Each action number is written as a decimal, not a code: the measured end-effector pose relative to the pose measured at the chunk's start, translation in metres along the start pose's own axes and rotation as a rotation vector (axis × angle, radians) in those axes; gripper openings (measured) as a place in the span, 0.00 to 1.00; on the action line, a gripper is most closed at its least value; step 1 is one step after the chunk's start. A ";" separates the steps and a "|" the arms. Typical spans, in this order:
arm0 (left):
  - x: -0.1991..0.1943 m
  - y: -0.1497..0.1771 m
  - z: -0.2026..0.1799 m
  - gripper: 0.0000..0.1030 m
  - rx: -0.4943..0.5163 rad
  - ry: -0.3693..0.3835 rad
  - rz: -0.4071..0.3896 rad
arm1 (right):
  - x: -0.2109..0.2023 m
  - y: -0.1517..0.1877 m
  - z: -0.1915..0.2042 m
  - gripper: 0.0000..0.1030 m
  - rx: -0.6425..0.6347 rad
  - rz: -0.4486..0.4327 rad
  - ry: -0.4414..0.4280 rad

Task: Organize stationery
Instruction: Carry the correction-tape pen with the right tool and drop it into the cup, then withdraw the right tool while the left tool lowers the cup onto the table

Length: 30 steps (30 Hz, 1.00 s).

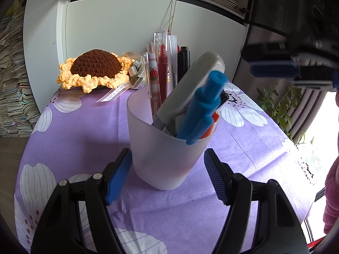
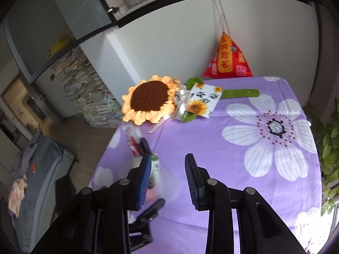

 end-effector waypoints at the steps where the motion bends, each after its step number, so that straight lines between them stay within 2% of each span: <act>1: 0.000 0.000 0.000 0.67 0.000 0.000 0.000 | -0.001 0.003 -0.006 0.34 0.001 0.000 0.016; 6: 0.000 0.000 0.000 0.68 0.000 0.000 0.000 | -0.001 0.021 -0.036 0.34 0.019 0.006 0.089; 13: 0.003 0.003 0.002 0.68 -0.014 0.001 0.015 | -0.010 0.033 -0.061 0.34 0.047 -0.023 0.136; 16: 0.005 0.004 0.005 0.68 -0.024 -0.006 0.023 | -0.009 0.036 -0.063 0.34 0.045 -0.023 0.132; 20: 0.000 -0.003 0.004 0.70 -0.026 0.001 -0.024 | -0.008 0.039 -0.060 0.34 0.043 -0.025 0.108; 23: -0.002 -0.011 0.003 0.76 0.012 -0.023 -0.047 | -0.003 0.043 -0.054 0.34 0.033 -0.017 0.087; 30: 0.000 -0.026 -0.004 0.77 0.093 -0.030 -0.066 | 0.007 0.053 -0.041 0.34 -0.003 0.009 0.043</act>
Point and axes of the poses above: each gripper's, at about its wrist camera, not at the fingertips, and x roughly the way its jaws point, z to its left, y to its underside, the point moved 9 cm from there along x, roughly the way its jaws point, and after that the axes turned 13 degrees about -z, right-handed, at the moved point
